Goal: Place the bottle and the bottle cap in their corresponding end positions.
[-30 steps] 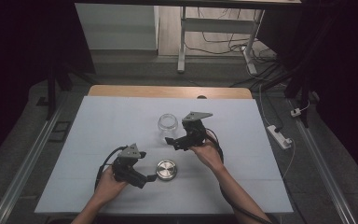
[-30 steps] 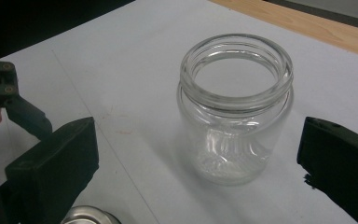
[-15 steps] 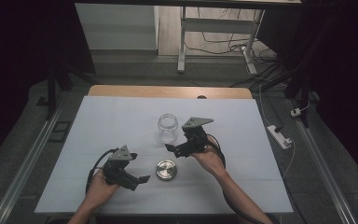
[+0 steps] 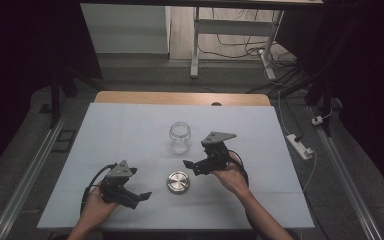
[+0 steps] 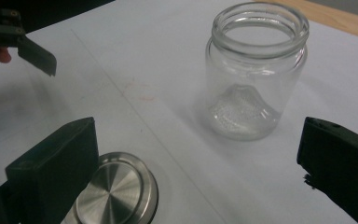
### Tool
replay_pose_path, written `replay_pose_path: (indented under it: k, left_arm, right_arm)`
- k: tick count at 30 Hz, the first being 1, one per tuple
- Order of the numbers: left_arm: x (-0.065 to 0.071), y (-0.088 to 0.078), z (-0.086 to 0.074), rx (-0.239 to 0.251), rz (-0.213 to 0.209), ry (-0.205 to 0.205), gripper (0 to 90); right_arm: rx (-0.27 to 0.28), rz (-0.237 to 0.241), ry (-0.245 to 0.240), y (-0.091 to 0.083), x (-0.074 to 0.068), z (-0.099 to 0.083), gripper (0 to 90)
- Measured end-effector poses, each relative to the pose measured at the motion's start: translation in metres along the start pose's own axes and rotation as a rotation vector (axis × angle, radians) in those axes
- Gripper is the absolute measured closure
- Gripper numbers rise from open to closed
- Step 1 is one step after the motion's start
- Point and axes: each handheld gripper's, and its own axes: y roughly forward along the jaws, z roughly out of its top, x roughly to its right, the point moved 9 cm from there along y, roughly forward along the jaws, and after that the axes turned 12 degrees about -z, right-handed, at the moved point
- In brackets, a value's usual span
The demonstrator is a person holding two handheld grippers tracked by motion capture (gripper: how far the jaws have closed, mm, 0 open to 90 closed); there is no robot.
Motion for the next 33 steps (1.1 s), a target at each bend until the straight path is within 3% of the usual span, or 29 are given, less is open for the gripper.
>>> replay_pose_path:
  k: [6, 12, 33]
  left_arm:
    - [-0.001, -0.011, -0.006, 0.036, -0.013, -0.044, 0.0]
    - [0.0, -0.022, -0.015, 0.037, 0.016, -0.056, 0.0]
    - [0.002, -0.055, -0.046, 0.088, 0.069, -0.126, 0.0]
  right_arm:
    - [-0.008, 0.001, -0.015, -0.011, -0.004, -0.008, 0.0]
    - [-0.001, -0.031, -0.045, -0.028, -0.002, -0.013, 0.0]
    - [-0.025, -0.156, 0.033, -0.093, 0.032, -0.075, 0.0]
